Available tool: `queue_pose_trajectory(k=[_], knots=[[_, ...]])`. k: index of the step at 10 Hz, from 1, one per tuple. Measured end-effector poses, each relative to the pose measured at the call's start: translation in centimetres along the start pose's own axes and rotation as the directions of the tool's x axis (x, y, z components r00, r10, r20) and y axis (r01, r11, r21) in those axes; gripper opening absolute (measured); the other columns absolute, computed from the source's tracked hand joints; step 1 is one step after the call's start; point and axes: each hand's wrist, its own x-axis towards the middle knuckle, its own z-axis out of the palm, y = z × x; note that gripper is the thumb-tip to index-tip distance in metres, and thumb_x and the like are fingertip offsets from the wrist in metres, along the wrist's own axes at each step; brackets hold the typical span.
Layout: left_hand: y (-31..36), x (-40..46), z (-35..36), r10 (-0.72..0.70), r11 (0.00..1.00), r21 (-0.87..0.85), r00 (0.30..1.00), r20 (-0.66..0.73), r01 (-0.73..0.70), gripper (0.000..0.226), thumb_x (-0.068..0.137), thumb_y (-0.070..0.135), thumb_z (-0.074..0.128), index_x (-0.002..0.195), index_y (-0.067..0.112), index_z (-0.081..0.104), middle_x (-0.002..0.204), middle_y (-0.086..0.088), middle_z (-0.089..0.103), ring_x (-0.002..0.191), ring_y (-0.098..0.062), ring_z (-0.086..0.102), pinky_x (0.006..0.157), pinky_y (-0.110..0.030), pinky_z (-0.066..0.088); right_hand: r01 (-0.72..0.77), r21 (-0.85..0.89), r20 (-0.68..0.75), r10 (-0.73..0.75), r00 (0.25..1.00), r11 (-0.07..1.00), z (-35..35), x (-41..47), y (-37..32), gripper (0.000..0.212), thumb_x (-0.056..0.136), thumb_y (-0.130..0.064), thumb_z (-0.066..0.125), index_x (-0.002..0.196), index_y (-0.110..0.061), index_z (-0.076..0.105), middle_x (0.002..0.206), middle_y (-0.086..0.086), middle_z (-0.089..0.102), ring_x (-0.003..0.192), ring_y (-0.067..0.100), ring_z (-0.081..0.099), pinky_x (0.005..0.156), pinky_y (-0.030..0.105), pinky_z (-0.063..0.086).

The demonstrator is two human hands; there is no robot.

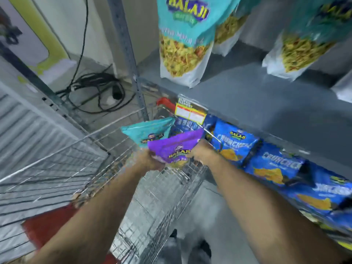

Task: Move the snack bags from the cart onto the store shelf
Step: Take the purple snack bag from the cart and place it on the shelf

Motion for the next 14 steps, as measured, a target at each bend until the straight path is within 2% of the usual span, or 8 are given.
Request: queue_pose_trajectory(k=[1, 3, 5, 7, 9, 11, 13, 14], knots=[[-1.7, 2.1, 2.8, 0.082, 0.927, -0.364, 0.995, -0.048, -0.094, 0.049, 0.066, 0.004, 0.084, 0.109, -0.005, 0.064, 0.107, -0.022, 0.073, 0.084, -0.023, 0.066, 0.078, -0.039, 0.062, 0.0, 0.073, -0.032, 0.002, 0.999, 0.997, 0.8, 2.2, 0.3, 0.059, 0.078, -0.015, 0.076, 0.131, -0.001, 0.054, 0.132, 0.019, 0.061, 0.116, 0.029, 0.061, 0.092, 0.033, 0.048], [0.4, -1.0, 3.8, 0.133, 0.83, -0.481, 0.937, -0.322, -0.283, 0.019, 0.084, 0.003, 0.069, 0.103, -0.001, 0.067, 0.074, 0.01, 0.069, 0.053, 0.015, 0.056, 0.055, -0.006, 0.045, 0.055, -0.108, -0.14, -0.07, 0.988, 0.993, 1.8, 2.4, 0.8, 0.071, 0.078, -0.04, 0.078, 0.133, -0.003, 0.055, 0.138, 0.017, 0.059, 0.125, 0.03, 0.059, 0.098, 0.037, 0.048], [5.4, -6.5, -1.0, 0.243, 0.771, -0.46, 0.871, -0.428, -0.441, 0.028, 0.081, 0.047, 0.066, 0.08, 0.02, 0.071, 0.076, 0.014, 0.073, 0.078, -0.01, 0.057, 0.082, -0.039, 0.053, 0.328, 0.125, -0.204, -0.299, 0.932, 0.936, -2.7, -5.0, -0.6, 0.033, 0.08, -0.041, 0.076, 0.079, -0.009, 0.07, 0.072, 0.01, 0.068, 0.064, 0.02, 0.057, 0.062, 0.034, 0.049], [17.2, -15.7, -3.2, 0.533, 0.666, -0.284, 0.706, -0.466, -0.69, 0.039, 0.09, 0.037, 0.064, 0.07, 0.004, 0.061, 0.065, -0.003, 0.056, 0.061, -0.008, 0.042, 0.055, -0.029, 0.038, 0.511, 0.506, -0.337, -0.386, 0.859, 0.695, -11.4, -15.3, 1.3, 0.021, 0.085, -0.039, 0.067, 0.082, -0.02, 0.074, 0.091, 0.017, 0.077, 0.078, 0.014, 0.059, 0.076, 0.052, 0.056], [30.4, -21.2, 1.6, 0.738, 0.478, -0.321, 0.573, -0.358, -0.817, 0.036, 0.084, 0.03, 0.071, 0.056, 0.011, 0.06, 0.053, 0.007, 0.054, 0.054, -0.002, 0.039, 0.047, -0.025, 0.033, 0.643, 0.463, -0.616, -0.3, 0.728, 0.611, -23.9, -21.1, 6.3, 0.054, 0.076, -0.061, 0.066, 0.086, -0.008, 0.063, 0.077, 0.008, 0.06, 0.073, 0.017, 0.047, 0.066, 0.045, 0.046], [41.9, -22.0, 10.7, 0.815, 0.384, -0.375, 0.5, -0.292, -0.844, 0.025, 0.077, 0.031, 0.077, 0.059, 0.016, 0.07, 0.048, 0.013, 0.058, 0.056, -0.002, 0.044, 0.047, -0.026, 0.036, 0.703, 0.405, -0.777, -0.185, 0.602, 0.585, -35.4, -23.9, 13.2, 0.018, 0.091, -0.023, 0.064, 0.075, -0.02, 0.069, 0.075, 0.006, 0.069, 0.078, 0.025, 0.057, 0.066, 0.044, 0.051], [48.7, -21.0, 19.3, 0.823, 0.398, -0.481, 0.536, -0.188, -0.781, 0.028, 0.077, 0.016, 0.079, 0.078, -0.011, 0.071, 0.054, 0.011, 0.072, 0.05, 0.012, 0.048, 0.051, -0.016, 0.042, 0.596, 0.324, -0.849, -0.051, 0.525, 0.735, -42.2, -20.7, 19.8, 0.021, 0.087, -0.037, 0.063, 0.07, -0.029, 0.072, 0.062, -0.011, 0.068, 0.074, 0.02, 0.058, 0.074, 0.047, 0.053], [50.3, -19.9, 22.1, 0.789, 0.468, -0.447, 0.588, -0.177, -0.762, 0.025, 0.074, 0.022, 0.082, 0.078, -0.002, 0.076, 0.067, -0.008, 0.075, 0.061, 0.002, 0.053, 0.056, -0.022, 0.044, 0.439, 0.223, -0.894, 0.003, 0.448, 0.87, -42.7, -19.0, 21.3, 0.043, 0.096, -0.031, 0.058, 0.058, -0.015, 0.045, 0.057, 0.003, 0.045, 0.072, 0.022, 0.044, 0.063, 0.03, 0.029]])
